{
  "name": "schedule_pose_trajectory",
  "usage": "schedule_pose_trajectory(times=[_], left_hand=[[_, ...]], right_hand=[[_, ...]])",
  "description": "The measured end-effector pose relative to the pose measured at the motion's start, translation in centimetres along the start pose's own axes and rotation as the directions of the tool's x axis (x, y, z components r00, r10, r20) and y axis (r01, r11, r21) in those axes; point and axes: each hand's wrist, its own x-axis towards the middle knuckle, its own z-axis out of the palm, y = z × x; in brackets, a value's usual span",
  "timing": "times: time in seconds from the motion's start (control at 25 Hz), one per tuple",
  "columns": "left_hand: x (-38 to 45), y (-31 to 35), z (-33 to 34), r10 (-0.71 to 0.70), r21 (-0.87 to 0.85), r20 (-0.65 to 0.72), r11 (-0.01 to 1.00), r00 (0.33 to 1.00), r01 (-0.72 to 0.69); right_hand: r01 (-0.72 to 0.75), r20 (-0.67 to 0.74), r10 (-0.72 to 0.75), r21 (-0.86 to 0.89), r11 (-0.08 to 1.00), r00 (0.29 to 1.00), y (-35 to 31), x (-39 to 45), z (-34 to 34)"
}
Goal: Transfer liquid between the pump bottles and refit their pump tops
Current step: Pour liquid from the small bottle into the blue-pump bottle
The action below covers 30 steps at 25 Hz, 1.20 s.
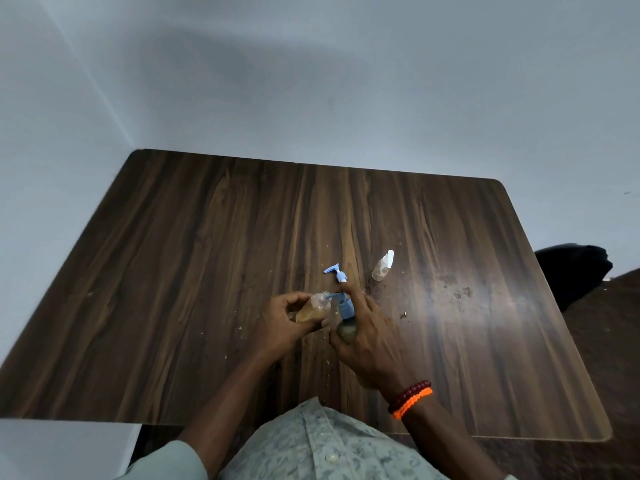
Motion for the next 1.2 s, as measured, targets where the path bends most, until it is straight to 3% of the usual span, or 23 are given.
schedule_pose_trajectory(times=[1.2], left_hand=[[0.23, -0.18, -0.13, -0.009, -0.016, 0.001, 1.0, 1.0, 0.009]], right_hand=[[-0.011, 0.035, 0.013, -0.061, 0.998, 0.999, -0.22, 0.3, -0.3]])
